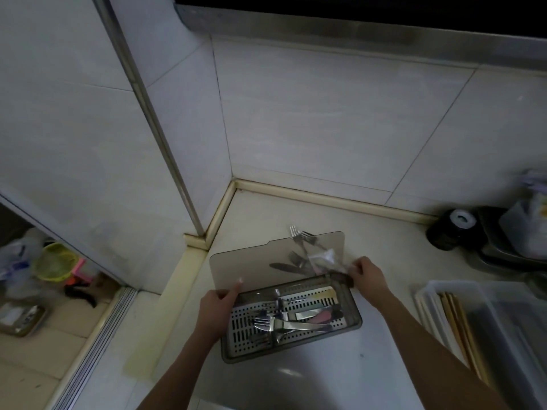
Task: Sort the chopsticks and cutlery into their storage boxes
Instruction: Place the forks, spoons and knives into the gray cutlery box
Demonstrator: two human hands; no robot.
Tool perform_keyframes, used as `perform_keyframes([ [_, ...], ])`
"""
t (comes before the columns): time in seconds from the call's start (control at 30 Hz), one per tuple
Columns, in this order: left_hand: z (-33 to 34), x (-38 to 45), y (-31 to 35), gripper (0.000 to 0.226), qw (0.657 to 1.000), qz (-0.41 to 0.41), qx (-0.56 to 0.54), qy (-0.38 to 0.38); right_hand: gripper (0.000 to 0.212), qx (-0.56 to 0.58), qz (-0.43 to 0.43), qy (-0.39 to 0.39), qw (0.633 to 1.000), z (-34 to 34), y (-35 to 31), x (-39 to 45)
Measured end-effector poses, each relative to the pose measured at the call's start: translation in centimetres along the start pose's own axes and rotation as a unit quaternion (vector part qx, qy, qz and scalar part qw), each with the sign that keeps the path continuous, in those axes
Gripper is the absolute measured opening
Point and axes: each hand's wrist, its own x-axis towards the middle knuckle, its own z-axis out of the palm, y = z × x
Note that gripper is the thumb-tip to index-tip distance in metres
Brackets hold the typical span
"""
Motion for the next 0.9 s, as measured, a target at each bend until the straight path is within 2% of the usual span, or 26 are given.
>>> perform_keyframes([
  [0.07, 0.0, 0.0, 0.0, 0.057, 1.0, 0.004, -0.003, 0.001, 0.006, 0.104, 0.019, 0.085, 0.991, -1.1, 0.8, -2.0],
  [0.13, 0.0, -0.1, -0.1, 0.055, 1.0, 0.009, -0.009, 0.003, 0.008, 0.195, 0.038, 0.162, 0.967, -2.3, 1.8, -3.9],
  [0.27, 0.0, -0.1, -0.1, 0.055, 1.0, 0.02, -0.017, 0.002, 0.014, 0.218, 0.06, 0.265, 0.937, -4.6, 3.6, -7.9],
  [0.37, 0.1, -0.2, -0.1, 0.047, 1.0, 0.023, -0.018, 0.005, 0.018, 0.254, 0.055, 0.297, 0.919, -6.5, 3.4, -11.2],
  [0.47, 0.1, -0.1, -0.3, 0.042, 0.999, 0.026, -0.023, -0.003, 0.022, 0.272, 0.018, 0.274, 0.922, -7.4, 2.3, -13.2],
  [0.6, 0.1, -0.1, -0.6, 0.042, 0.999, 0.028, -0.023, 0.003, 0.02, 0.193, -0.076, 0.141, 0.968, -5.5, -0.2, -13.5],
  [0.73, 0.1, -0.2, -0.5, 0.048, 1.0, 0.025, -0.015, -0.001, 0.024, 0.091, -0.127, 0.018, 0.988, -1.1, -2.4, -12.1],
  [0.8, 0.1, -0.1, -0.6, 0.051, 1.0, 0.02, -0.017, -0.002, 0.033, 0.047, -0.152, 0.012, 0.987, 0.1, -2.5, -11.4],
  [0.9, 0.2, 0.0, -0.8, 0.049, 0.999, 0.022, -0.025, 0.003, 0.033, 0.106, -0.142, 0.095, 0.98, -1.1, -2.5, -10.1],
])
